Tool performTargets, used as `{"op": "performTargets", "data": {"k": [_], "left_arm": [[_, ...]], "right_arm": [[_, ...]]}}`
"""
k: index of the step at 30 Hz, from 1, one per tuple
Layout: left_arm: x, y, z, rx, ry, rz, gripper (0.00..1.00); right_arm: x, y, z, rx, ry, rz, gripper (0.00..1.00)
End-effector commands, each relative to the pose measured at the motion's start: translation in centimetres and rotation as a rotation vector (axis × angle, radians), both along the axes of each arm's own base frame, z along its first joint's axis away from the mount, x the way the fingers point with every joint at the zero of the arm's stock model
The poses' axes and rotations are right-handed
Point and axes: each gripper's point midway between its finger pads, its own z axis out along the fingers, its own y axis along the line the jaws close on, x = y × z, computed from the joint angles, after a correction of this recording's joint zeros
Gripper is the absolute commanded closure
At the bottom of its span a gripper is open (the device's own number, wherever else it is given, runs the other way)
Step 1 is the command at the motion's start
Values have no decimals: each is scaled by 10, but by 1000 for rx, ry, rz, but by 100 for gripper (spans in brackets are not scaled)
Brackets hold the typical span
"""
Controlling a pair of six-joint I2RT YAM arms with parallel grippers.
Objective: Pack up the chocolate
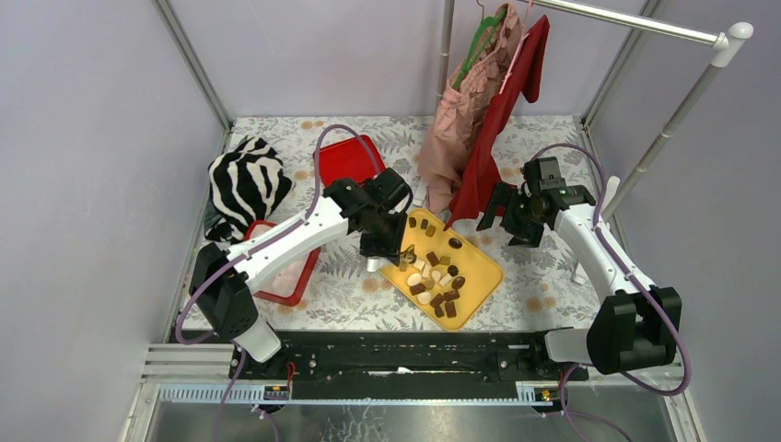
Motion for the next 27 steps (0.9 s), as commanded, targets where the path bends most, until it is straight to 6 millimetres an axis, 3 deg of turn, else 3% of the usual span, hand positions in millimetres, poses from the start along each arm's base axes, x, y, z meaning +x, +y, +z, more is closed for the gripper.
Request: {"op": "performTargets", "data": {"k": [1,17,24,27], "left_arm": [[3,-8,-1,-15,-13,-1,53],[-2,-4,-30,59,7,0,54],[4,-5,-35,69,-11,7,58],[4,-7,-34,66,-11,6,65]], "right_arm": [[6,-3,10,-10,-21,-10,0],[5,-3,9,-15,-18,-5,0],[6,-3,10,-12,-19,-4,0],[6,-3,10,-12,-21,-3,0]]}}
